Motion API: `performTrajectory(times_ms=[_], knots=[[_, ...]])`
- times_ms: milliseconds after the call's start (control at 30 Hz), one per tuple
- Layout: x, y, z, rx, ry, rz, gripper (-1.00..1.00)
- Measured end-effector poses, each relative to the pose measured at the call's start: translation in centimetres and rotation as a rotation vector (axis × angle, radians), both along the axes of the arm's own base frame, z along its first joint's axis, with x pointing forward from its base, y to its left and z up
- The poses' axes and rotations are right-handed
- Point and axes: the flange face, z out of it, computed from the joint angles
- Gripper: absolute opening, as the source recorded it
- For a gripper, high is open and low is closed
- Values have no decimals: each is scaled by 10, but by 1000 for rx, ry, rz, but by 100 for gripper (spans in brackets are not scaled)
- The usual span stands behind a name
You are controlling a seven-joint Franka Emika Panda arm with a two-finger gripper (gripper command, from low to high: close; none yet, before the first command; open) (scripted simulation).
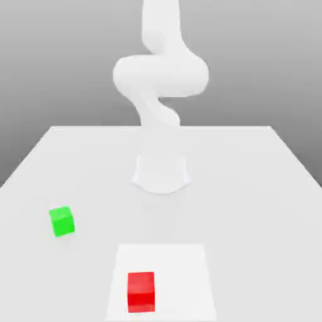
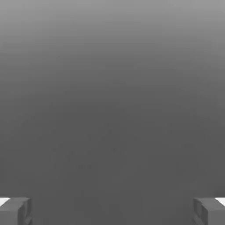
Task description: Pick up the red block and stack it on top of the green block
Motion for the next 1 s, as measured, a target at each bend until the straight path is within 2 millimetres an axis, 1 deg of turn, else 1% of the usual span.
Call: performTrajectory(times_ms=[100,200,300,400,467,567,667,767,833,933,967,1000], knots=[[37,-5,-54,2,94,11,0],[66,-9,-109,2,184,20,0],[86,-12,-167,1,273,28,0],[100,-16,-226,-2,363,35,0],[104,-18,-266,-4,422,40,0],[105,-22,-325,-9,512,45,0],[98,-27,-384,-16,601,48,0],[84,-31,-440,-26,690,54,0],[81,-32,-470,-30,716,56,0],[79,-33,-508,-31,723,57,0],[79,-33,-519,-31,724,57,-100],[79,-33,-519,-31,724,57,-100]])
